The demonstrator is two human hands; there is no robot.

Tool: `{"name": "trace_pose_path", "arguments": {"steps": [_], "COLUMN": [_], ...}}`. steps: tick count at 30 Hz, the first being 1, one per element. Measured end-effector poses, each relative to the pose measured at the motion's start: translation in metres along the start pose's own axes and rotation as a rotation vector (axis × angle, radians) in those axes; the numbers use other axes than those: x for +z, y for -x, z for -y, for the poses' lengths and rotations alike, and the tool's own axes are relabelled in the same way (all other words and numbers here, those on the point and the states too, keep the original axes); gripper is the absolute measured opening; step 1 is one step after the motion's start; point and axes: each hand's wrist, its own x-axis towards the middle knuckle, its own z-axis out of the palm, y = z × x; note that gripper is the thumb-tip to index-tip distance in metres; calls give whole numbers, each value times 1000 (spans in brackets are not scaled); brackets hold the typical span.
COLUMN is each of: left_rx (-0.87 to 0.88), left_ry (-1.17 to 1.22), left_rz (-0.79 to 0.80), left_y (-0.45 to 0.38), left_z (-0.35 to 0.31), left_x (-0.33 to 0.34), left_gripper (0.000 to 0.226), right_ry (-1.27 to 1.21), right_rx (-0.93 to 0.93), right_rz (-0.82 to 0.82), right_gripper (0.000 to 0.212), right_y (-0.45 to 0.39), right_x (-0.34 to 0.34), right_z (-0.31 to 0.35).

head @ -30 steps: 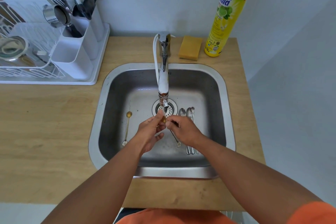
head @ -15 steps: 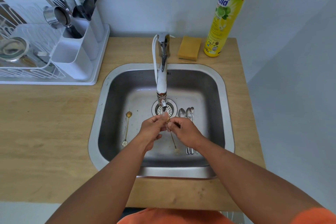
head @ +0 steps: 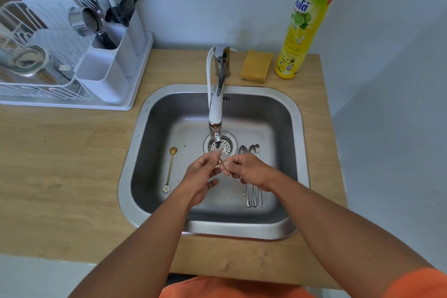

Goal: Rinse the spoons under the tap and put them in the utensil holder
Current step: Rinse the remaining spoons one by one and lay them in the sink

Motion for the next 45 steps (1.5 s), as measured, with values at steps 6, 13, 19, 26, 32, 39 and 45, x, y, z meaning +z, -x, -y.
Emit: {"name": "trace_pose_path", "arguments": {"steps": [6,13,19,26,32,39,45], "left_rx": [143,248,87,56,49,112,225], "left_ry": [-72,-122,-1,118,30,-164,-213], "left_rz": [-282,-376,-99,-186,-151,-110,-172], "left_y": [-4,-2,1,2,1,-1,-5], "left_z": [6,5,4,5,-2,-15,-15], "left_x": [11,25,10,12,10,1,5], "left_gripper": [21,15,26,20,21,43,20], "right_ry": [114,364,284,325,286,256,308], "right_rx": [-52,-73,-47,-120,-113,-50,-36], "right_rz": [-67,-125,4,-45,-125,-103,-221], "right_gripper": [26,30,31,33,32,30,23], "right_y": [-7,-16,-18,-19,-8,-1,1], "right_x": [6,-3,-11,2,2,2,19], "right_z": [4,13,15,11,16,18,6]}}
